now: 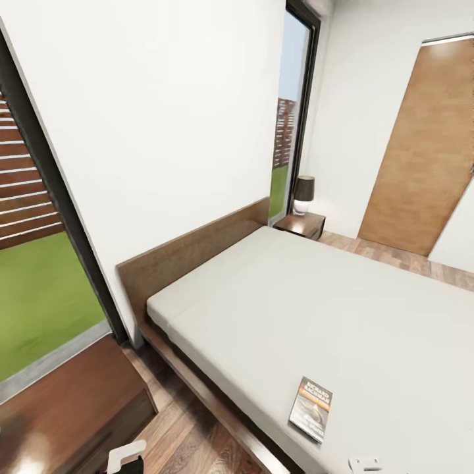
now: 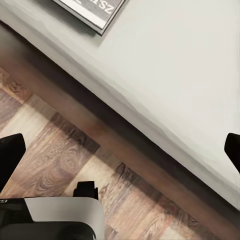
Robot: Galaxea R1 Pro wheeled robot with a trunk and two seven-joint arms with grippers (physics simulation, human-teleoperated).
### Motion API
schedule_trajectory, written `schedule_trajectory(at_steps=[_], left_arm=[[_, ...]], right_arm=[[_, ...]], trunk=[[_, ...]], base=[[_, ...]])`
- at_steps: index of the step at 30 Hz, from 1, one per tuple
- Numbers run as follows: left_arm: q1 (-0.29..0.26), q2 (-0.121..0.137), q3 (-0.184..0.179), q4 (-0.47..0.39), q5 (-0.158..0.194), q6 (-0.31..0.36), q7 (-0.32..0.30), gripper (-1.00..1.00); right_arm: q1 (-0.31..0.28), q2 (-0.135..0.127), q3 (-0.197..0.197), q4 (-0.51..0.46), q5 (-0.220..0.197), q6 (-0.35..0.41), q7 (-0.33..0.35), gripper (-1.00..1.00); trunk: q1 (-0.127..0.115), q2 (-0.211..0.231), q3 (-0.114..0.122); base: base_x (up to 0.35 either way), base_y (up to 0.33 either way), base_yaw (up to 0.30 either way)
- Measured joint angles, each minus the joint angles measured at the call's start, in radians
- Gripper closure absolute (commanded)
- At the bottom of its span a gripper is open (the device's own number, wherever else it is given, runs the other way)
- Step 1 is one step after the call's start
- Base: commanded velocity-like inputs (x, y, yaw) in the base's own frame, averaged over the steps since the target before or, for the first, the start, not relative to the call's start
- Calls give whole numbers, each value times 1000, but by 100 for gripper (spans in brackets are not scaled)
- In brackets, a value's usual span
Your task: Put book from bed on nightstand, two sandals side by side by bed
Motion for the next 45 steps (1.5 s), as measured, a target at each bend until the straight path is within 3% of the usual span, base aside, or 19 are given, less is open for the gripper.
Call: schedule_trajectory(at_steps=[25,45], left_arm=[[0,0,0,0,1,0,0,-100],[0,0,0,0,1,0,0,-100]], right_arm=[[9,-1,5,-3,-1,0,0,-100],[9,0,6,-3,-3,0,0,-100]], trunk=[[0,0,1],[0,0,4]], base=[[1,3,-14],[53,146,-245]])
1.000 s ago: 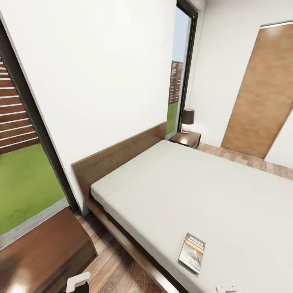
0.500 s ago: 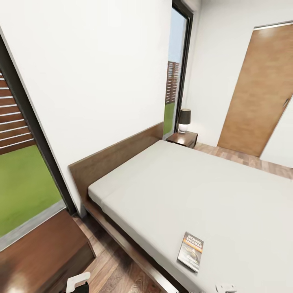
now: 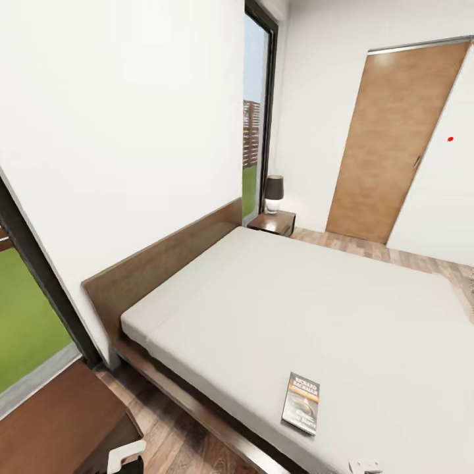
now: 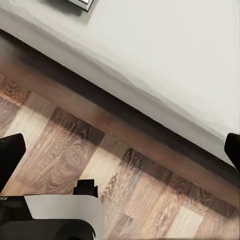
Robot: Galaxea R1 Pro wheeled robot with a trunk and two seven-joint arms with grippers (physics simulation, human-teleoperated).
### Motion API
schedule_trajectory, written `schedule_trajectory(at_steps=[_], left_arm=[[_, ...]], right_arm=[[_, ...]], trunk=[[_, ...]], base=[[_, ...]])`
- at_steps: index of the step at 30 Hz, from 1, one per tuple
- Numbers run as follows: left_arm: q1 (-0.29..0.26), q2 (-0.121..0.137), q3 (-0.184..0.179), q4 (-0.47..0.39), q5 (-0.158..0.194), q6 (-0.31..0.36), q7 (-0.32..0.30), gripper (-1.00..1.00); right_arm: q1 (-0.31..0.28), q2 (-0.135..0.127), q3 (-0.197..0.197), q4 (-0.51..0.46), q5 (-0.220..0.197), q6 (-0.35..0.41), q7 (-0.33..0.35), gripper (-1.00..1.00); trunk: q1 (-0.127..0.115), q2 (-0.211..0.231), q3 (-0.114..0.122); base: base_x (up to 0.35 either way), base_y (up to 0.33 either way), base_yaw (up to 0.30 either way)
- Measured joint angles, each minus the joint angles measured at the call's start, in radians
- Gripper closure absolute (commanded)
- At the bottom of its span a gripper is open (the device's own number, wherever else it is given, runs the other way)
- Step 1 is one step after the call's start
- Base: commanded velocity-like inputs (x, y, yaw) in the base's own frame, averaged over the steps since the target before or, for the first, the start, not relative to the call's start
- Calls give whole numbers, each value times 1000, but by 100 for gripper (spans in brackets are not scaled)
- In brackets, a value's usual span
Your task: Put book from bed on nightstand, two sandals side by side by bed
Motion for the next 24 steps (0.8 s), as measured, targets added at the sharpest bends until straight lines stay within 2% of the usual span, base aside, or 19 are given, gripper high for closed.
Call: schedule_trajectory(at_steps=[24], left_arm=[[0,0,0,0,-1,0,0,-100]], right_arm=[[0,0,0,0,0,0,0,-100]], trunk=[[0,0,0]], base=[[11,19,-292]])
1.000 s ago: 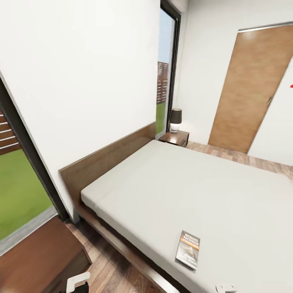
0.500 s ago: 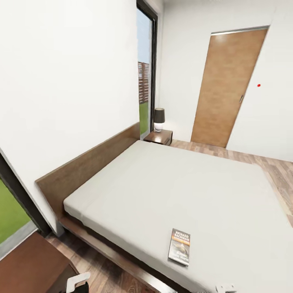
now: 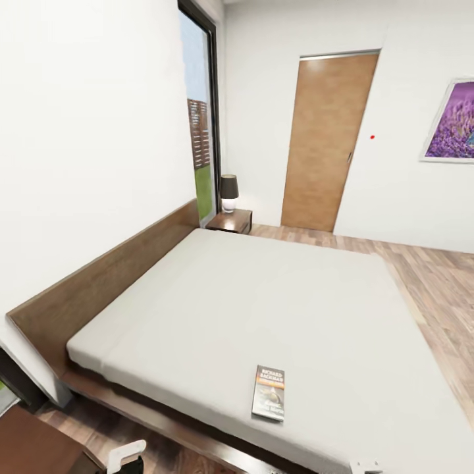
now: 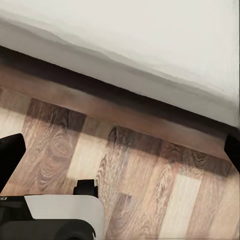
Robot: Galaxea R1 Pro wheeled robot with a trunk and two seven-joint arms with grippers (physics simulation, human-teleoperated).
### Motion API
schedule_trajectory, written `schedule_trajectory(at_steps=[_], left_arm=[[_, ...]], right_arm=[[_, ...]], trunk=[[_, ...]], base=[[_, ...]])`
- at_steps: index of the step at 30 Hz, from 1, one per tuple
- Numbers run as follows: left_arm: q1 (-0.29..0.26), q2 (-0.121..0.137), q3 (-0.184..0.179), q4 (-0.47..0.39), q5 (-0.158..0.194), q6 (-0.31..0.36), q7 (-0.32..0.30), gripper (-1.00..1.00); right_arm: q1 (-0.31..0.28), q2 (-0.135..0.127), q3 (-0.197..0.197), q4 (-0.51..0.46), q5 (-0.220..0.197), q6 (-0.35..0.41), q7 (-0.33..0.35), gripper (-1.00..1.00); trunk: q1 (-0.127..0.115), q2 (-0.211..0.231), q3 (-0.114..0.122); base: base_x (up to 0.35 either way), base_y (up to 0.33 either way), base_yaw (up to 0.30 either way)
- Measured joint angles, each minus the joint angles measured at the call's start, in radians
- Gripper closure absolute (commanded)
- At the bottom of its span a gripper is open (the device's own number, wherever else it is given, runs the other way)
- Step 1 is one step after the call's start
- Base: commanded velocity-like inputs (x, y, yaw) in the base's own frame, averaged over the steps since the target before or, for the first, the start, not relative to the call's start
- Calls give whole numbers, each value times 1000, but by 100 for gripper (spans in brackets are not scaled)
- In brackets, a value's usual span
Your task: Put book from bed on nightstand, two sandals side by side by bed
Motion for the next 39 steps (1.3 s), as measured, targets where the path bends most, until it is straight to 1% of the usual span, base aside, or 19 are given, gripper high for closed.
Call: schedule_trajectory(at_steps=[33,39], left_arm=[[0,0,0,0,0,0,0,-100],[0,0,0,0,0,0,1,-100]], right_arm=[[0,0,0,1,1,0,0,-100],[0,0,0,2,1,0,0,-100]], trunk=[[0,0,0],[0,0,0]], base=[[0,2,-293],[27,81,-203]])
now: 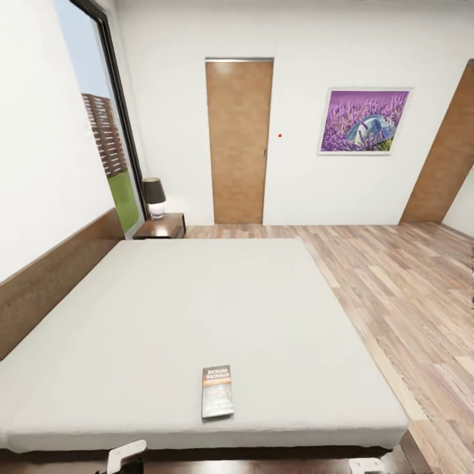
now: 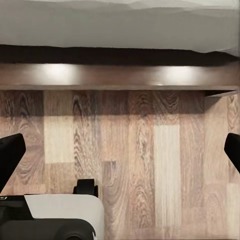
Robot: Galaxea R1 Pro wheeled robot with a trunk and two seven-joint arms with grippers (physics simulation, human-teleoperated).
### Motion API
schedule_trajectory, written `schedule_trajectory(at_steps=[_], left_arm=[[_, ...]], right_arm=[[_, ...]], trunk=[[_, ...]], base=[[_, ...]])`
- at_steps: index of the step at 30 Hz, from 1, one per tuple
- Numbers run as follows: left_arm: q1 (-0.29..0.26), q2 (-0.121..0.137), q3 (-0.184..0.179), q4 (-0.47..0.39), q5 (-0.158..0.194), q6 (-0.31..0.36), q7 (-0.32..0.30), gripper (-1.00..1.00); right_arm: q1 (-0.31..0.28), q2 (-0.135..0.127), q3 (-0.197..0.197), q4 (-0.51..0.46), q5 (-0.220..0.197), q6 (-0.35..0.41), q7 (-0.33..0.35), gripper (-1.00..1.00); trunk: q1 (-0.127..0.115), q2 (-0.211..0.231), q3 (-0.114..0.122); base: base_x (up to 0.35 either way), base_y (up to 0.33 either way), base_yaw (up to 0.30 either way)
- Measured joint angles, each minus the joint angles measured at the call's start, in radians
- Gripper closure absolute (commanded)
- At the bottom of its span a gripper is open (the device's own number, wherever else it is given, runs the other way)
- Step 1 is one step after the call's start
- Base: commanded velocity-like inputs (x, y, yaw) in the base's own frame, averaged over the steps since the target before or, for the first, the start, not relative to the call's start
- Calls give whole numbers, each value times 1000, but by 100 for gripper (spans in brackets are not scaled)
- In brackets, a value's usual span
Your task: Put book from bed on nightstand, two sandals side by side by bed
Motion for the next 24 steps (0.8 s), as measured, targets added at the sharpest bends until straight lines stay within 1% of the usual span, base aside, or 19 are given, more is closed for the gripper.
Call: schedule_trajectory(at_steps=[8,18,24], left_arm=[[0,0,0,0,0,0,0,-100],[0,0,0,0,1,0,0,-100],[0,0,0,0,1,0,0,-100]], right_arm=[[0,0,0,0,0,0,0,-100],[0,0,0,0,0,0,0,-100],[0,0,0,0,0,0,0,-100]], trunk=[[0,0,0],[0,0,0],[0,0,0]], base=[[62,84,-58],[20,19,-12],[142,32,-3]])
